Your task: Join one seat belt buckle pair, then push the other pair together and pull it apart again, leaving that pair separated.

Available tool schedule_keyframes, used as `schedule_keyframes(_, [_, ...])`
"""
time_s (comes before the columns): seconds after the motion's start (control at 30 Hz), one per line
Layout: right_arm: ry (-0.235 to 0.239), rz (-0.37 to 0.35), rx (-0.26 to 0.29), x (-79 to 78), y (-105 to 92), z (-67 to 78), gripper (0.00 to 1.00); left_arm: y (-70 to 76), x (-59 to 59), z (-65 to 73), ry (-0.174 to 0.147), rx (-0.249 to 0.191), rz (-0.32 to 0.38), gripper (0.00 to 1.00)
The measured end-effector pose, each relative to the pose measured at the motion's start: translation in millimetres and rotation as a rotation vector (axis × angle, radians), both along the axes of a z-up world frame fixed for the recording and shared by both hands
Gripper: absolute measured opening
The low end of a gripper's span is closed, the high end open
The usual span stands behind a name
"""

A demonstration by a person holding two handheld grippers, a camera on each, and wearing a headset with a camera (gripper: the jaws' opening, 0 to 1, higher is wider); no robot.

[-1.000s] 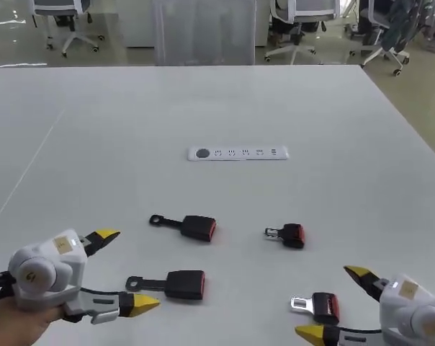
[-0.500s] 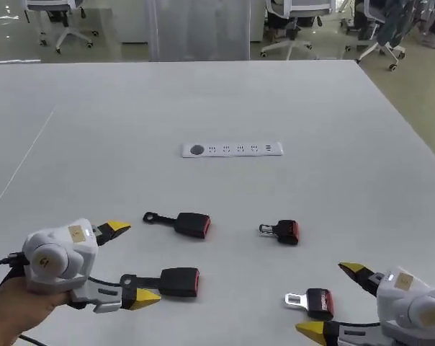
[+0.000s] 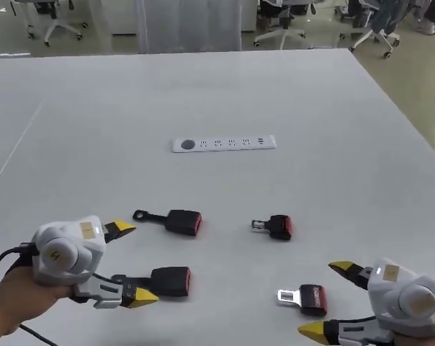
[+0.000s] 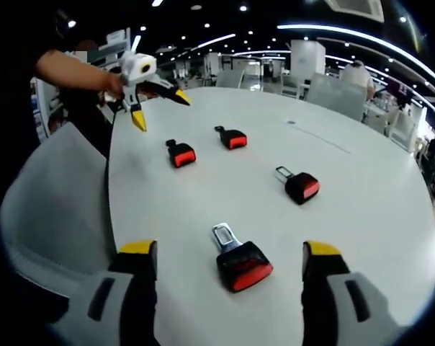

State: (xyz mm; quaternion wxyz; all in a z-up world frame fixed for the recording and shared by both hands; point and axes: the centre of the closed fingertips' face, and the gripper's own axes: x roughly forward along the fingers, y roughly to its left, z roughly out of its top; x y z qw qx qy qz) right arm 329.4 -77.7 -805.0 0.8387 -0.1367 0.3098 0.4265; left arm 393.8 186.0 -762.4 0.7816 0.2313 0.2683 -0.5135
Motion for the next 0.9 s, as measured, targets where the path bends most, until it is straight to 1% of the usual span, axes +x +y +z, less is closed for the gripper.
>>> schedule_keyframes(0.13, [0.022, 0.023, -0.016, -2.9, 1.1, -7.8, 0.82, -2.4, 0.8, -6.8, 0.013, 0.019, -0.022, 0.84])
schedule_keyframes(0.2, [0.034, 0.029, -0.015, -3.5, 1.1, -12.2, 0.81, -1.8, 1.6, -11.8, 0.022, 0.034, -0.032, 0.84])
schedule_keyframes(0.3, [0.046, 0.034, -0.018, -2.6, 1.2, -16.7, 0.80, -2.9, 2.1, -16.2, 0.035, 0.036, -0.042, 0.83])
schedule_keyframes(0.4, [0.062, 0.052, -0.028, -3.1, 1.2, -22.0, 0.79, -3.7, 1.8, -22.3, 0.047, 0.050, -0.054, 0.82])
schedule_keyframes(0.5, [0.073, 0.079, -0.047, -2.4, 1.4, -26.0, 0.78, -5.4, 0.6, -31.6, 0.063, 0.066, -0.072, 0.81])
schedule_keyframes(0.57, [0.084, 0.094, -0.054, -2.0, 0.7, -29.0, 0.78, -7.0, 0.1, -36.0, 0.073, 0.068, -0.078, 0.81])
schedule_keyframes(0.6, [0.087, 0.104, -0.059, -1.3, 0.0, -30.7, 0.78, -7.7, -0.2, -40.6, 0.083, 0.072, -0.084, 0.80])
schedule_keyframes(0.67, [0.096, 0.117, -0.062, -0.1, -0.8, -32.1, 0.77, -9.0, -1.5, -47.3, 0.094, 0.085, -0.096, 0.80])
schedule_keyframes(0.83, [0.120, 0.153, -0.078, 0.7, -4.0, -37.4, 0.72, -11.8, 0.2, -62.2, 0.117, 0.101, -0.107, 0.77])
schedule_keyframes(0.9, [0.138, 0.165, -0.082, 0.1, -4.8, -39.5, 0.70, -12.1, -0.8, -67.8, 0.130, 0.112, -0.118, 0.75])
